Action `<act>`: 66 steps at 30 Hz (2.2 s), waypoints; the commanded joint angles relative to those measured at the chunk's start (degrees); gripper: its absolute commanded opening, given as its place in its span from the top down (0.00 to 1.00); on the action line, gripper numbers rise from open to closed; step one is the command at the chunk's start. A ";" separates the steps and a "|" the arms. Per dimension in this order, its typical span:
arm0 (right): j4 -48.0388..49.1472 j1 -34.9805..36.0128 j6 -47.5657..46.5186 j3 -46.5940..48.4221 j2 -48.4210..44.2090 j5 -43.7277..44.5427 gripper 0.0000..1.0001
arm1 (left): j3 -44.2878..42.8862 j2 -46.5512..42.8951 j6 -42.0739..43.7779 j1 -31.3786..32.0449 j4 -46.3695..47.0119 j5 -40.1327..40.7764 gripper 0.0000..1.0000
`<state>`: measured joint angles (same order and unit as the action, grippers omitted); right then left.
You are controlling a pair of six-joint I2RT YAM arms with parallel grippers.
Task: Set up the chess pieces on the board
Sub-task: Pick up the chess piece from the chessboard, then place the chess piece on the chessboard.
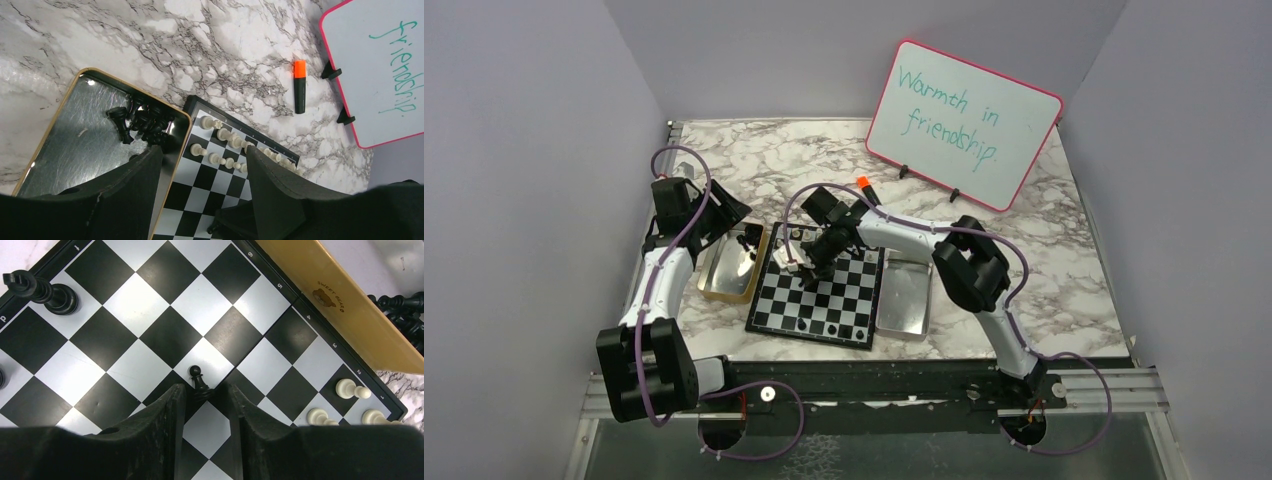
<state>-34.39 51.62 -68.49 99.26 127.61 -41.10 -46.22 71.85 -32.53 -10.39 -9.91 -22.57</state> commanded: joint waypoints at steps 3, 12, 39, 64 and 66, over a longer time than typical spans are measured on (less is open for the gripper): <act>-4.47 -0.32 -2.06 1.14 1.38 -1.05 0.61 | 0.93 -1.72 0.54 -0.36 1.31 -1.06 0.36; -4.61 -0.29 -1.23 0.36 0.89 -1.18 0.74 | 1.03 -2.78 0.37 -0.42 0.53 -2.45 0.37; 67.13 -7.59 56.78 -42.12 -30.71 6.66 0.87 | -0.19 -6.44 -3.80 11.78 3.08 -28.54 0.54; 76.44 -7.54 61.28 -47.83 -36.14 7.93 0.87 | 1.39 -3.56 -9.14 18.08 8.65 -28.87 0.59; 76.45 -7.59 61.37 -47.62 -36.12 7.56 0.87 | 2.00 -3.64 -10.12 18.20 9.60 -29.34 0.63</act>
<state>39.38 43.81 -7.88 52.27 93.41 -33.26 -45.74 68.31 -40.40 7.27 -4.29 -51.00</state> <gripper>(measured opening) 0.210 0.417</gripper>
